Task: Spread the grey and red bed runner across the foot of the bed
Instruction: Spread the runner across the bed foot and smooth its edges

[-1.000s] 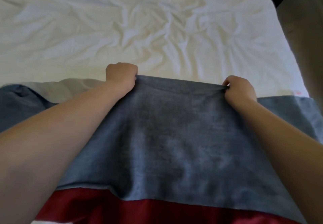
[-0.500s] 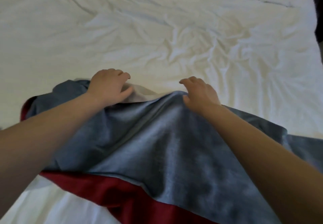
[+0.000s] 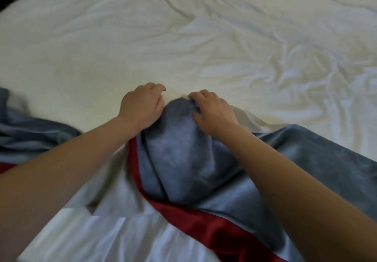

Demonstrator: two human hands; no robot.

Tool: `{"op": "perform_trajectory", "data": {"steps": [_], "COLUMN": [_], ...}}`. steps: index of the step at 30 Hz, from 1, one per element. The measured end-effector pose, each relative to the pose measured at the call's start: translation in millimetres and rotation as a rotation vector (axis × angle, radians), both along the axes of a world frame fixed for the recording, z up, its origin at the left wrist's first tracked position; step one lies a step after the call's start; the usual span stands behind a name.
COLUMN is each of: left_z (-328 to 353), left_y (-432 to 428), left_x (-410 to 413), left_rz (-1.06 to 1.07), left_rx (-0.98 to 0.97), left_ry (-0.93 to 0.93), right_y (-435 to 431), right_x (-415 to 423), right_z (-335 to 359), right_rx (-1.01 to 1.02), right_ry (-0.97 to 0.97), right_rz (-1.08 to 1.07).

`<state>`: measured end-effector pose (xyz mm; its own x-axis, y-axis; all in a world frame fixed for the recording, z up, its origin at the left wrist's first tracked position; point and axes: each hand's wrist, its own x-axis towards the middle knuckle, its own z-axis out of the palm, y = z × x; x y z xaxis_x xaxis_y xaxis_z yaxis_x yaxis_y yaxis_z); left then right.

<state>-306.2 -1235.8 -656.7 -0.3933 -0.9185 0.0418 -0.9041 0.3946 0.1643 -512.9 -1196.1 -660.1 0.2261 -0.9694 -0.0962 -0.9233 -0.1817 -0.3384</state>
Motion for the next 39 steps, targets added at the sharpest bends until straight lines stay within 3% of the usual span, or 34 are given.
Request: {"op": "perform_trajectory", "data": {"steps": [2, 5, 10, 13, 18, 21, 24, 28, 32, 34, 36, 39], "left_z": [-4, -16, -38, -46, -49, -45, -35, -18, 16, 29, 39, 37], "left_y": [12, 35, 57, 69, 75, 61, 36, -10, -48, -51, -36, 6], "left_x": [33, 68, 95, 107, 142, 145, 145, 157, 181, 188, 192, 195], "left_rz": [0.071, 0.009, 0.09, 0.031, -0.219, -0.295, -0.245, -0.143, 0.11, 0.141, -0.011, -0.245], "left_rx": [0.113, 0.281, 0.256, 0.431, 0.667, 0.522, 0.456, 0.193, -0.054, 0.01, 0.146, 0.439], "left_ry": [0.024, -0.026, 0.12, 0.236, -0.016, -0.025, -0.101, -0.233, -0.097, 0.026, 0.049, -0.21], "right_y": [-10, -20, -28, -35, -45, -44, -43, -50, -49, -42, -29, -6], "right_x": [30, 71, 114, 116, 106, 99, 94, 78, 60, 58, 60, 67], "right_z": [5, 8, -4, -8, -6, -7, -7, 4, 15, 19, 21, 17], "right_rx": [-0.05, -0.051, 0.25, 0.287, 0.308, 0.237, 0.129, 0.006, -0.135, -0.141, -0.098, 0.086], "right_ry": [-0.004, 0.001, 0.391, 0.473, 0.427, 0.366, 0.301, 0.17, 0.093, 0.07, 0.062, 0.252], "right_rz": [0.098, 0.249, 0.348, 0.265, 0.197, 0.177, 0.132, 0.02, 0.004, 0.089, 0.277, 0.55]}}
